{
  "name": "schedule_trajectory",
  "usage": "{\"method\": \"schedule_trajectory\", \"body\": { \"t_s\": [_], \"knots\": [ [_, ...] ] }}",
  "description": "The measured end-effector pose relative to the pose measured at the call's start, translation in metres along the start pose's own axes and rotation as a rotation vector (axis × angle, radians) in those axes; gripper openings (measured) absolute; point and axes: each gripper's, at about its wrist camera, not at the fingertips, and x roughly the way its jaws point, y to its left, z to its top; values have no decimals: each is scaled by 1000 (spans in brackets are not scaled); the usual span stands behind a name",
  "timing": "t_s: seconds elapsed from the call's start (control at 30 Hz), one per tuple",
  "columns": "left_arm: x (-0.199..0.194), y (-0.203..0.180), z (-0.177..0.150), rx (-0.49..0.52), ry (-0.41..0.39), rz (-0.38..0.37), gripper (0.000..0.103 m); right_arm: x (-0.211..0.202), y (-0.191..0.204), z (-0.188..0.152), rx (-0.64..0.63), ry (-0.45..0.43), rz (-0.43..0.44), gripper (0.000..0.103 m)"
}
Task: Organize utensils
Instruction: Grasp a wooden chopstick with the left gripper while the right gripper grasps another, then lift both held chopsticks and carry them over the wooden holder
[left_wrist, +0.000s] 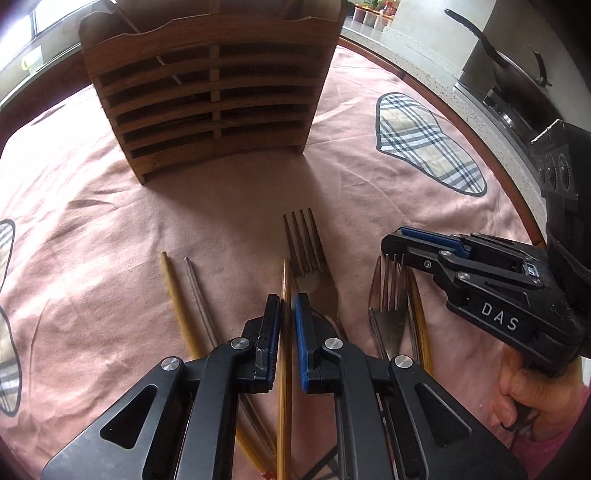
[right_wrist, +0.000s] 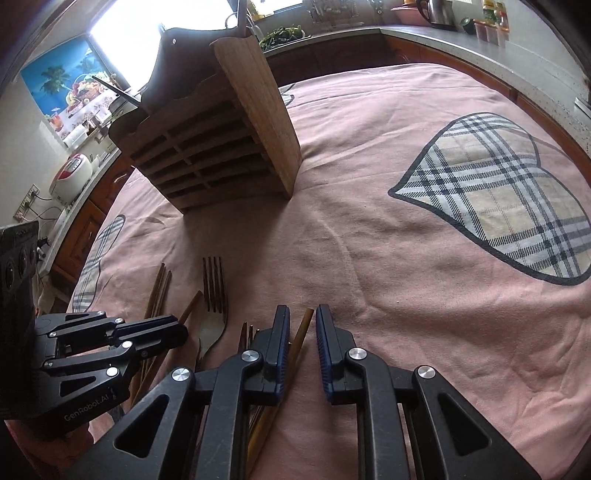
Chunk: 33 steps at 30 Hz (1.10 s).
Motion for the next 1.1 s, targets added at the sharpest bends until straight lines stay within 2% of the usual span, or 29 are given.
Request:
{"method": "schedule_trajectory", "body": {
  "t_s": [0.1, 0.3, 0.4, 0.67, 1.1],
  "knots": [
    [1, -3, 1, 23, -8, 14, 8, 0, 1, 0, -14, 7, -3, 15],
    [-13, 7, -3, -23, -47, 8, 5, -5, -8, -2, 35, -11, 29, 9],
    [-31, 12, -6, -53, -86, -16, 5, -16, -10, -3, 60, -40, 58, 5],
    [-91, 21, -18, -121, -207, -73, 5, -63, 1, 1, 54, -136, 94, 5],
    [-180, 36, -53, -198, -397, -91, 5, -143, 27, 0, 7, -305, 146, 5]
  ]
}}
